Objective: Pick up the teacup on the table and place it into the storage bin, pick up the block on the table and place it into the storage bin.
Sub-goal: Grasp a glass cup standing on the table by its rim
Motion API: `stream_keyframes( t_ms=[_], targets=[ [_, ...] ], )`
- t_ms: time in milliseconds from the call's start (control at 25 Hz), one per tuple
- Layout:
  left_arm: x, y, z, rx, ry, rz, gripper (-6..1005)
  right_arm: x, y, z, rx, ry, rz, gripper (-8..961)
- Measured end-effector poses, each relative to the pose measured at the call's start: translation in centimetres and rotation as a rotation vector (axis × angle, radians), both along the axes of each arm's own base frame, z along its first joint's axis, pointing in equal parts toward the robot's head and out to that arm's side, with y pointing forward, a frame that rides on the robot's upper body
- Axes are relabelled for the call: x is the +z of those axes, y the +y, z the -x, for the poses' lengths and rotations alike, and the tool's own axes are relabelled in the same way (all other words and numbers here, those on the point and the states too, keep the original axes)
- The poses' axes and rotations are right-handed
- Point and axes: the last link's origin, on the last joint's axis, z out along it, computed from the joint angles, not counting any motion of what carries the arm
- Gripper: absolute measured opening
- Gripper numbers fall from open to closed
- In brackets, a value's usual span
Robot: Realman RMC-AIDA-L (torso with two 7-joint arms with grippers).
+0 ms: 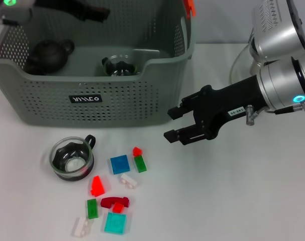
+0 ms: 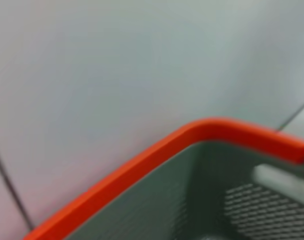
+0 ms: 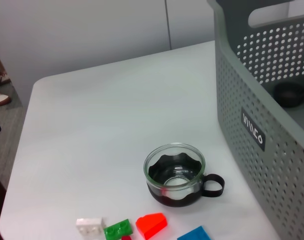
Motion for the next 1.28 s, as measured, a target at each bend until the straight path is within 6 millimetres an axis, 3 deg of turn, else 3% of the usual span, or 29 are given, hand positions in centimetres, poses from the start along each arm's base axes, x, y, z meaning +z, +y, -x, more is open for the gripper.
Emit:
stream_keyframes(
  t_ms=[160, 360, 640, 960, 1280],
  targets=[
    [1.8, -3.1, -1.8, -0.070, -0.005, 0.100, 710, -0.1, 0.0, 0.2, 0.003, 0.003, -0.002, 613],
    [2.7, -7.2, -2.4, -0.163, -0.035, 0.229, 731, 0.0, 0.1, 0.0, -0.005, 0.018, -0.016, 613],
    [3.9, -12.6, -0.7, -0.261, 0.007, 0.388, 731, -0.3, 0.2, -0.5, -0.031, 0.023, -0.022, 613],
    [2.4, -15.8, 1.0, -0.263, 0.199, 0.466, 724, -0.6, 0.4, -1.0, -0.066, 0.025, -0.034, 613],
    [-0.3, -16.6, 1.8, -0.241, 0.341, 0.537, 719, -0.4, 0.5, -1.0, -0.093, 0.058, -0.045, 613]
  ],
)
